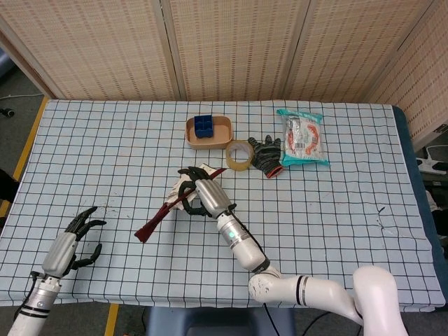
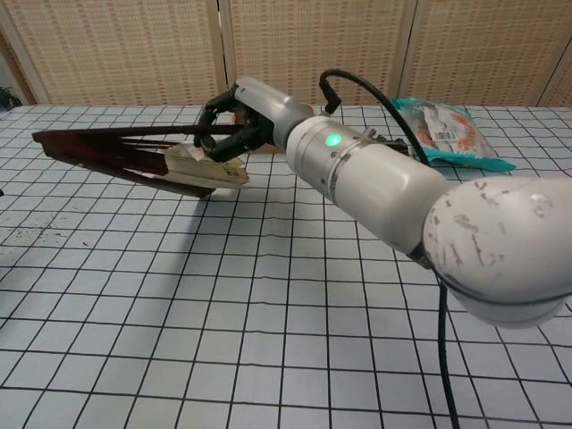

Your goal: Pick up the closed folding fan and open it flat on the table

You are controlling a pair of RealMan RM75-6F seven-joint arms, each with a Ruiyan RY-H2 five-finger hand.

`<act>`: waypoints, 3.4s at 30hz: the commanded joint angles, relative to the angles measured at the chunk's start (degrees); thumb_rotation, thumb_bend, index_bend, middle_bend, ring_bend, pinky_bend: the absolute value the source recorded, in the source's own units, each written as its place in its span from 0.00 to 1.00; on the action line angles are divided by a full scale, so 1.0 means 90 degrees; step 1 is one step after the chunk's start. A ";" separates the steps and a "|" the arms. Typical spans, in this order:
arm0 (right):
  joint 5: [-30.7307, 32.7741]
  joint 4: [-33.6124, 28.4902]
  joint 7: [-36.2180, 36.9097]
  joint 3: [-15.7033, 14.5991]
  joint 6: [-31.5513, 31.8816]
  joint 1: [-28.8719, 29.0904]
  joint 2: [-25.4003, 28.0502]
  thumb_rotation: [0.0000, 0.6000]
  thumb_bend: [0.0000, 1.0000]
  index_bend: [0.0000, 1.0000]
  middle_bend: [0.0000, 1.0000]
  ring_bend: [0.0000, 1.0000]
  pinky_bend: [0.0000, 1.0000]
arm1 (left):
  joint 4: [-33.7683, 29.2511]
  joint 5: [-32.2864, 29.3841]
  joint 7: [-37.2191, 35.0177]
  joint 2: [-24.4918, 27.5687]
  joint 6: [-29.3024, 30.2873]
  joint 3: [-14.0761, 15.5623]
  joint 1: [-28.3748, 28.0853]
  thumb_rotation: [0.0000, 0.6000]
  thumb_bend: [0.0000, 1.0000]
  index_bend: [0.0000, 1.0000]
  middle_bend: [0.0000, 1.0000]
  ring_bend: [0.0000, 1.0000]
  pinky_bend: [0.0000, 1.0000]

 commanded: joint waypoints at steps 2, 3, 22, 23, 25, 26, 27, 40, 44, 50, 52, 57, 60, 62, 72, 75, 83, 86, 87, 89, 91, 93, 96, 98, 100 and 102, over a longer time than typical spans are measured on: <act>0.0438 -0.0292 -0.0210 0.0207 0.0132 0.0239 -0.0085 1.00 0.54 0.74 0.11 0.00 0.00 | -0.0239 -0.0020 -0.0728 -0.0760 -0.0108 -0.0191 -0.0278 1.00 0.43 0.09 0.00 0.00 0.10; 0.0527 -0.0347 -0.0284 0.0231 0.0179 0.0296 -0.0097 1.00 0.54 0.74 0.11 0.00 0.00 | -0.0278 -0.0124 -0.0626 -0.0922 -0.0111 -0.0313 -0.0317 1.00 0.43 0.08 0.00 0.00 0.09; 0.1136 -0.0546 -0.0580 0.0378 0.0696 0.0833 -0.0304 1.00 0.55 0.74 0.11 0.00 0.00 | 0.0084 -0.0987 -0.0218 -0.2746 0.0529 -0.1340 -0.0449 1.00 0.44 0.39 0.00 0.00 0.09; 0.1139 -0.0569 -0.0569 0.0377 0.0702 0.0831 -0.0283 1.00 0.55 0.74 0.11 0.00 0.00 | 0.0136 -0.0987 -0.0208 -0.2781 0.0550 -0.1345 -0.0449 1.00 0.44 0.41 0.00 0.00 0.09; 0.1138 -0.0624 -0.0556 0.0368 0.0721 0.0826 -0.0227 1.00 0.55 0.73 0.11 0.00 0.00 | 0.0211 -0.1017 -0.0193 -0.2840 0.0567 -0.1380 -0.0455 1.00 0.45 0.47 0.01 0.00 0.09; 0.1135 -0.0648 -0.0551 0.0363 0.0729 0.0820 -0.0197 1.00 0.55 0.73 0.11 0.00 0.00 | 0.0235 -0.1033 -0.0182 -0.2859 0.0569 -0.1394 -0.0458 1.00 0.45 0.48 0.02 0.00 0.09; 0.1136 -0.0674 -0.0549 0.0358 0.0736 0.0813 -0.0164 1.00 0.55 0.73 0.11 0.00 0.00 | 0.0263 -0.1043 -0.0166 -0.2876 0.0574 -0.1402 -0.0458 1.00 0.46 0.49 0.03 0.00 0.09; 0.1117 -0.1182 -0.0324 0.0288 0.0790 0.0549 0.0464 1.00 0.55 0.72 0.11 0.00 0.00 | 0.0405 -0.1019 -0.0071 -0.2916 0.0669 -0.1463 -0.0483 1.00 0.58 0.57 0.15 0.00 0.09; 0.1066 -0.1421 -0.0274 0.0242 0.0811 0.0408 0.0769 1.00 0.55 0.71 0.11 0.00 0.00 | 0.0508 -0.0979 -0.0042 -0.2866 0.0757 -0.1537 -0.0513 1.00 0.58 0.56 0.15 0.00 0.08; 0.0831 -0.1978 -0.0352 -0.0042 0.0853 0.0063 0.1475 1.00 0.55 0.69 0.12 0.00 0.00 | 0.0702 -0.1007 -0.0056 -0.2728 0.0788 -0.1649 -0.0550 1.00 0.57 0.53 0.15 0.00 0.08; 0.0661 -0.2135 -0.0367 -0.0163 0.0924 -0.0076 0.1701 1.00 0.55 0.69 0.12 0.00 0.00 | 0.0773 -0.1022 -0.0088 -0.2697 0.0796 -0.1669 -0.0551 1.00 0.56 0.51 0.15 0.00 0.08; 0.0435 -0.2282 -0.0381 -0.0306 0.1050 -0.0248 0.1952 1.00 0.55 0.69 0.12 0.00 0.00 | 0.0868 -0.1042 -0.0127 -0.2675 0.0807 -0.1680 -0.0544 1.00 0.56 0.49 0.15 0.00 0.08; 0.0088 -0.2509 -0.0495 -0.0571 0.1258 -0.0550 0.2430 1.00 0.55 0.68 0.12 0.00 0.00 | 0.1116 -0.1054 -0.0213 -0.2677 0.0823 -0.1629 -0.0502 1.00 0.56 0.48 0.15 0.00 0.08; -0.0053 -0.2655 -0.0486 -0.0681 0.1309 -0.0677 0.2638 1.00 0.55 0.68 0.12 0.00 0.00 | 0.1236 -0.1043 -0.0282 -0.2691 0.0847 -0.1612 -0.0492 1.00 0.55 0.48 0.15 0.00 0.08; -0.0834 -0.2795 -0.0586 -0.1314 0.1768 -0.1203 0.3195 1.00 0.55 0.66 0.12 0.00 0.00 | 0.1692 -0.1041 -0.0556 -0.2781 0.0893 -0.1530 -0.0453 1.00 0.55 0.46 0.15 0.00 0.07; -0.0981 -0.2760 -0.0517 -0.1474 0.1856 -0.1340 0.3242 1.00 0.55 0.65 0.12 0.00 0.00 | 0.1809 -0.1021 -0.0606 -0.2818 0.0918 -0.1486 -0.0436 1.00 0.55 0.46 0.15 0.00 0.08; -0.1574 -0.2611 -0.0209 -0.2210 0.2028 -0.1826 0.3263 1.00 0.55 0.56 0.11 0.00 0.00 | 0.2546 -0.0663 -0.0515 -0.3049 0.1032 -0.1093 -0.0441 1.00 0.55 0.41 0.14 0.00 0.08; -0.1936 -0.2558 -0.0034 -0.2588 0.2120 -0.2070 0.3315 1.00 0.55 0.52 0.11 0.00 0.00 | 0.2960 -0.0581 -0.0590 -0.3165 0.1009 -0.0922 -0.0401 1.00 0.55 0.36 0.14 0.00 0.07; -0.2097 -0.2530 0.0026 -0.2747 0.2149 -0.2164 0.3351 1.00 0.55 0.50 0.11 0.00 0.00 | 0.3149 -0.0542 -0.0621 -0.3213 0.1030 -0.0857 -0.0377 1.00 0.55 0.33 0.13 0.00 0.07; -0.2300 -0.2471 0.0018 -0.3010 0.2127 -0.2281 0.3424 1.00 0.55 0.42 0.10 0.00 0.00 | 0.3450 -0.0477 -0.0700 -0.3278 0.1034 -0.0742 -0.0340 1.00 0.55 0.24 0.11 0.00 0.07; -0.2384 -0.2438 -0.0181 -0.3306 0.2013 -0.2391 0.3542 1.00 0.55 0.26 0.05 0.00 0.00 | 0.3802 -0.0469 -0.0783 -0.3357 0.0981 -0.0650 -0.0284 1.00 0.54 0.15 0.09 0.00 0.07; -0.2367 -0.2443 -0.0517 -0.3578 0.1873 -0.2489 0.3690 1.00 0.55 0.11 0.01 0.00 0.00 | 0.4034 -0.0527 -0.0987 -0.3404 0.0899 -0.0626 -0.0225 1.00 0.54 0.09 0.07 0.00 0.07; -0.2195 -0.2486 -0.1256 -0.3902 0.1712 -0.2616 0.3936 1.00 0.44 0.00 0.00 0.00 0.00 | 0.4221 -0.0606 -0.1251 -0.3399 0.0893 -0.0670 -0.0177 1.00 0.54 0.08 0.07 0.00 0.07; -0.2035 -0.2544 -0.1609 -0.4032 0.1659 -0.2700 0.4051 1.00 0.30 0.00 0.00 0.00 0.00 | 0.4230 -0.0626 -0.1415 -0.3340 0.0933 -0.0692 -0.0154 1.00 0.54 0.08 0.06 0.00 0.07; -0.1913 -0.2574 -0.1833 -0.4148 0.1586 -0.2778 0.4145 1.00 0.21 0.00 0.00 0.00 0.00 | 0.4108 -0.0604 -0.1573 -0.3182 0.0970 -0.0670 -0.0124 1.00 0.54 0.06 0.04 0.00 0.07; -0.1773 -0.2632 -0.2012 -0.4276 0.1372 -0.2784 0.4304 1.00 0.16 0.00 0.00 0.00 0.00 | 0.3783 -0.0536 -0.1665 -0.2900 0.0997 -0.0585 -0.0071 1.00 0.52 0.02 0.01 0.00 0.07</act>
